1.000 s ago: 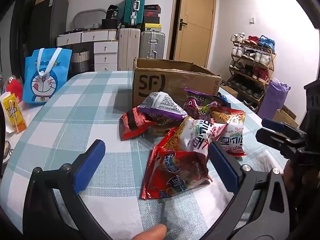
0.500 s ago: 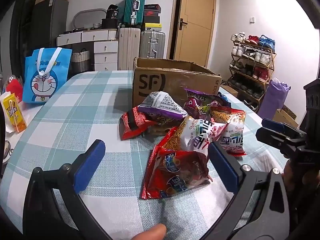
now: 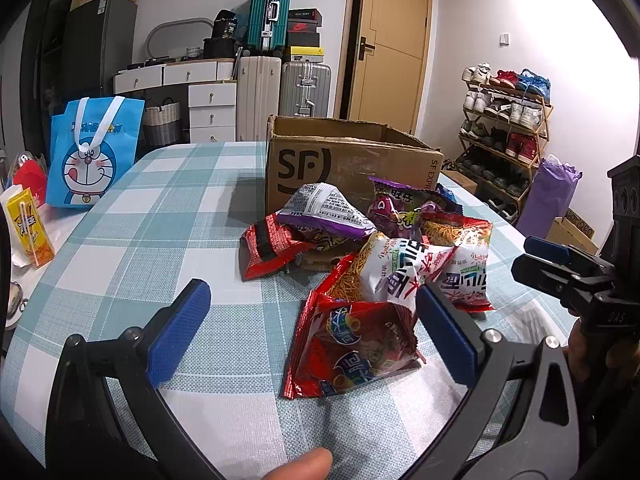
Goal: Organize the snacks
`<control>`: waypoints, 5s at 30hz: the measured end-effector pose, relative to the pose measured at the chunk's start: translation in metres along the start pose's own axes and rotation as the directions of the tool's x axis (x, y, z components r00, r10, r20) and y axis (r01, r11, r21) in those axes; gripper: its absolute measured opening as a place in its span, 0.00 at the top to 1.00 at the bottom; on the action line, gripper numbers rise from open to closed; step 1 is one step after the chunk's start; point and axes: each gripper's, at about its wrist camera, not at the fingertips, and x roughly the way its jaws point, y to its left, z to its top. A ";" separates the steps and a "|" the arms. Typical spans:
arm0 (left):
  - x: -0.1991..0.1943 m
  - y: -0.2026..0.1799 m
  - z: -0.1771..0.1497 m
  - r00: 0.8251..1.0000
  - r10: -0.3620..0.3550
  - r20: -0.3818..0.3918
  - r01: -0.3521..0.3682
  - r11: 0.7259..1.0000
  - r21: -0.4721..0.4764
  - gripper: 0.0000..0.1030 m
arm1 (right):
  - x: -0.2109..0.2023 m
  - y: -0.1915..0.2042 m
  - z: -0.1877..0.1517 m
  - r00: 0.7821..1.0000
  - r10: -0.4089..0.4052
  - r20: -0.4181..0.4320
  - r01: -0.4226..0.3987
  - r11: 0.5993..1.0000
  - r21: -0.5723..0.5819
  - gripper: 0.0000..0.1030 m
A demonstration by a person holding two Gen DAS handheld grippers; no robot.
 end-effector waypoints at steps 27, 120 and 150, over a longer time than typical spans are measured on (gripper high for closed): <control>0.000 0.000 0.000 1.000 0.001 0.001 -0.001 1.000 0.004 0.01 | 0.001 -0.002 0.000 1.000 -0.002 -0.004 0.002 1.000 0.012 0.00; -0.001 -0.004 0.020 0.970 -0.191 -0.153 0.184 0.981 -0.059 0.63 | 0.016 -0.020 0.026 0.990 0.022 -0.141 -0.011 0.997 0.079 0.52; 0.024 0.002 0.132 0.993 -0.116 0.005 0.116 0.993 -0.019 0.63 | 0.033 -0.006 0.104 0.996 0.054 -0.073 -0.055 0.998 -0.006 0.52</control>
